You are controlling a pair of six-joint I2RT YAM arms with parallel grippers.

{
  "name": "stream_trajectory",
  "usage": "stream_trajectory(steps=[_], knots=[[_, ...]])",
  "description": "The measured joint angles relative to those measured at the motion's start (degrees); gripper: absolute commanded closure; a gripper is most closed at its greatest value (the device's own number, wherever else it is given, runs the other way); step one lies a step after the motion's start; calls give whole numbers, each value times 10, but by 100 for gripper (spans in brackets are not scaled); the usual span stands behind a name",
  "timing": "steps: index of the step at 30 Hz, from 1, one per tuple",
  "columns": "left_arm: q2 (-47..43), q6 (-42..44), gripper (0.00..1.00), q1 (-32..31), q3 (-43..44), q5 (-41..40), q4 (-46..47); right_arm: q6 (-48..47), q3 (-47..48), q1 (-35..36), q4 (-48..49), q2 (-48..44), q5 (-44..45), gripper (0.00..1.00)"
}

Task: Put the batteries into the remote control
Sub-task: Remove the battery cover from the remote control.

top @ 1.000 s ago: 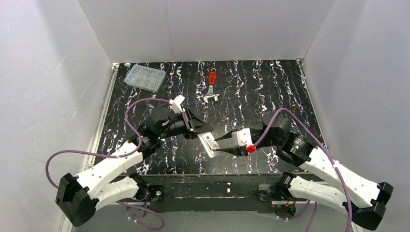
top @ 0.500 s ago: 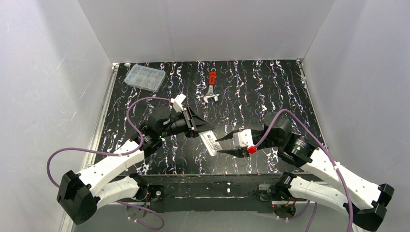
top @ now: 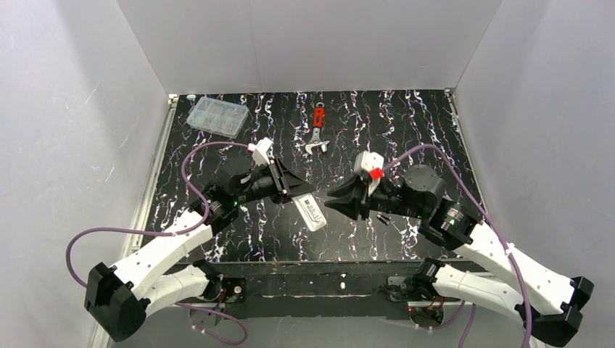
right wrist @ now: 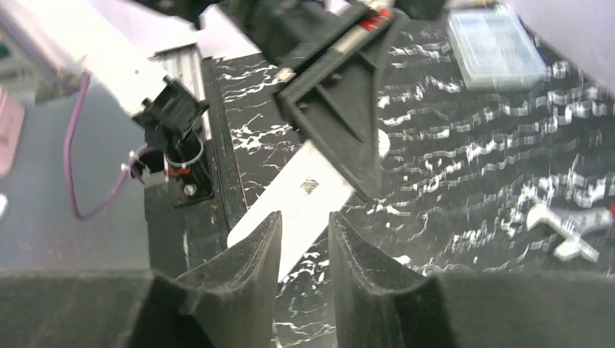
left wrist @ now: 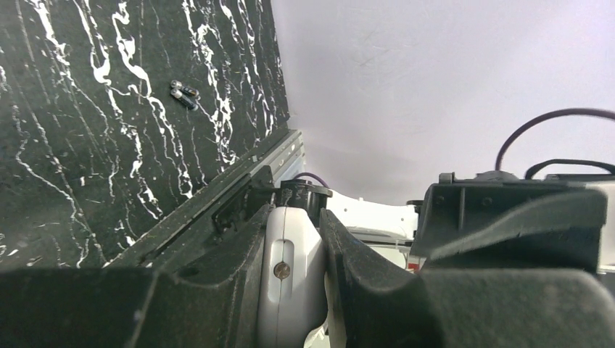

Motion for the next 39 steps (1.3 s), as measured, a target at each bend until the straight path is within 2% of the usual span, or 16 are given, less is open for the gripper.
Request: stream_trajectory(steps=[2, 4, 10, 24, 30, 39], knots=[[-5, 11, 100, 4, 3, -3, -14, 53, 21, 0, -23, 14, 43, 61], [-9, 20, 100, 8, 7, -5, -26, 106, 59, 0, -63, 37, 84, 51], [-13, 32, 100, 18, 11, -7, -46, 184, 128, 5, -134, 90, 126, 38], [-16, 35, 100, 23, 16, -7, -63, 241, 138, 73, -186, 163, 149, 35], [-16, 35, 100, 23, 18, -2, -70, 234, 155, 99, -216, 186, 173, 37], [-16, 41, 100, 24, 18, -3, -76, 223, 163, 112, -229, 203, 182, 60]])
